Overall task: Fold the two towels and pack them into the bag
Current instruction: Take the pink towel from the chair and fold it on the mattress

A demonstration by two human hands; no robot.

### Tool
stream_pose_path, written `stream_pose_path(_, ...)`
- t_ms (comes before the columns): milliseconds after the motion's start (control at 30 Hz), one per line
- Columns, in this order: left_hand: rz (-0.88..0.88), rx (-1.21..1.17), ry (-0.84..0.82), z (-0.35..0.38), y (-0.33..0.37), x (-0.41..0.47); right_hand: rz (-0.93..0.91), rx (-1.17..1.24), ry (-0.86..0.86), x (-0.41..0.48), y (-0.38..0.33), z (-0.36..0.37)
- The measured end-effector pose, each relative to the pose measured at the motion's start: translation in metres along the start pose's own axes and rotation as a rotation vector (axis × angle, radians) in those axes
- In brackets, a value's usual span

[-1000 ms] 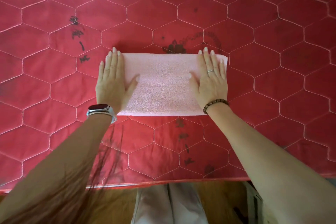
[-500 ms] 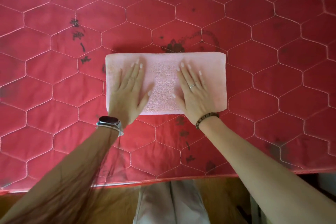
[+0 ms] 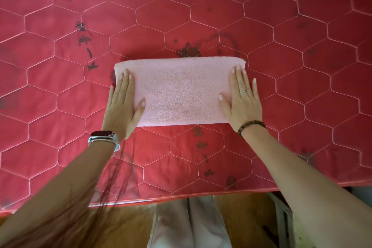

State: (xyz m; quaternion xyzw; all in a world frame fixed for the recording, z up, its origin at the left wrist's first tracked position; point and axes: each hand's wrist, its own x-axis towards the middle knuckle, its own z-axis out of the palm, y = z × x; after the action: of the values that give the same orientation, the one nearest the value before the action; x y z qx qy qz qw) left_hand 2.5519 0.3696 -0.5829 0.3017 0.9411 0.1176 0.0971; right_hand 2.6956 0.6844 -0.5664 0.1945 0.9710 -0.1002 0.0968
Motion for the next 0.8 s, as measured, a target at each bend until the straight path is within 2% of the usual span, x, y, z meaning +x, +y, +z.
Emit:
stream_pose_path(100,-0.001,-0.088,-0.023,-0.004,0.002,0.001,0.003,0.016,-0.006,0.001,-0.001,-0.004)
stream_pose_path(200,-0.066,-0.235,0.035,-0.015,0.006,-0.003,0.003,0.117,0.002,-0.002,-0.009,-0.019)
stream_pose_path(300,-0.251,-0.386,0.107,-0.022,0.011,-0.014,-0.030,0.276,-0.002,-0.010,-0.031,-0.039)
stream_pose_path(467,-0.601,-0.630,0.151,-0.031,0.021,-0.029,-0.139,0.583,-0.144,-0.016,-0.082,-0.052)
stream_pose_path(533,-0.690,-0.717,0.174,-0.033,0.024,-0.029,-0.105,0.703,-0.196,-0.013,-0.098,-0.049)
stream_pose_path(633,-0.827,-0.821,0.151,-0.036,0.023,-0.027,0.049,0.907,-0.234,-0.005,-0.115,-0.042)
stream_pose_path(700,-0.859,-0.854,0.100,-0.038,0.020,-0.024,0.139,1.000,-0.248,0.001,-0.123,-0.037)
stream_pose_path(800,-0.870,-0.866,0.017,-0.043,0.015,-0.019,0.167,1.018,-0.267,0.007,-0.129,-0.034)
